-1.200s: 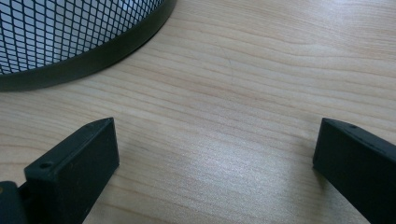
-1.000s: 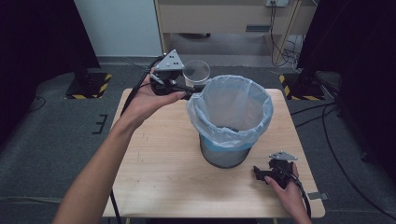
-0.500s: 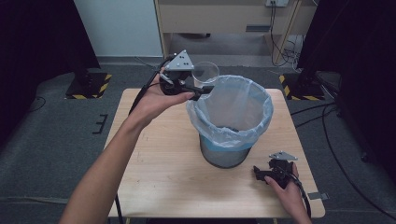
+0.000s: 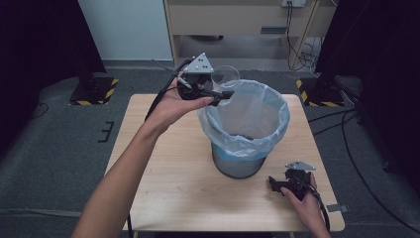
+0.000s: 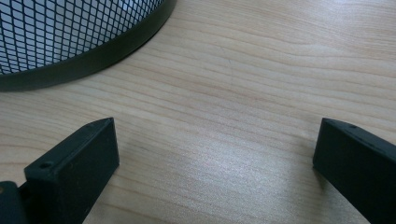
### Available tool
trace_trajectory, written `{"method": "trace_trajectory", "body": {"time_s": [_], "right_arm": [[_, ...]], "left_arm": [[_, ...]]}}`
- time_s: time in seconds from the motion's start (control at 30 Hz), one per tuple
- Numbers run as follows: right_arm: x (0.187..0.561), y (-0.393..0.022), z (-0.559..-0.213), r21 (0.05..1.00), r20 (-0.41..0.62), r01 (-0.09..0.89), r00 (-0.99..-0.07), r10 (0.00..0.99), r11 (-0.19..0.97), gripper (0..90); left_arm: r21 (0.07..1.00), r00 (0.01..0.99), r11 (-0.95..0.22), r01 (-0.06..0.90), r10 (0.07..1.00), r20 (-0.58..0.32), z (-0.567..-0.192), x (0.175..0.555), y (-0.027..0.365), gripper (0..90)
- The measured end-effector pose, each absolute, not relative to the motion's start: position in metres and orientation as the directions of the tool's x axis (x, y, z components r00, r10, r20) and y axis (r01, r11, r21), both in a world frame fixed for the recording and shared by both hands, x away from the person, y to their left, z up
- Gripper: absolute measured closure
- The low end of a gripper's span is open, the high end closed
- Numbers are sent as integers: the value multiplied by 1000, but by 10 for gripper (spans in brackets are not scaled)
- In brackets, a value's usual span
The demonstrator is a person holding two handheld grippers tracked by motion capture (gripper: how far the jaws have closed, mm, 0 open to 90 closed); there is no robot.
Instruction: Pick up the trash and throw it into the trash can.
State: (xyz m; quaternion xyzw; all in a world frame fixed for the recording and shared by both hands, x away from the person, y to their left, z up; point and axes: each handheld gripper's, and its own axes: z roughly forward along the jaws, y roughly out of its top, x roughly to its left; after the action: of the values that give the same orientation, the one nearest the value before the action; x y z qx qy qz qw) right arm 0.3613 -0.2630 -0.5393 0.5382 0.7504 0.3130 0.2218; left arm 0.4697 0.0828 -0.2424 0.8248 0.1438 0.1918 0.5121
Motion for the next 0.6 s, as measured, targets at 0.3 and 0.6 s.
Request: {"method": "trace_trajectory", "body": {"time_s": [0.3, 0.6], "right_arm": [[361, -263, -539, 709, 5, 669, -323, 947, 224, 3], [361, -263, -539, 709, 5, 669, -323, 946, 225, 3]], "left_arm": [[893, 894, -447, 41, 415, 167, -249, 470, 71, 347], [884, 894, -464, 63, 419, 157, -255, 475, 64, 348]]}}
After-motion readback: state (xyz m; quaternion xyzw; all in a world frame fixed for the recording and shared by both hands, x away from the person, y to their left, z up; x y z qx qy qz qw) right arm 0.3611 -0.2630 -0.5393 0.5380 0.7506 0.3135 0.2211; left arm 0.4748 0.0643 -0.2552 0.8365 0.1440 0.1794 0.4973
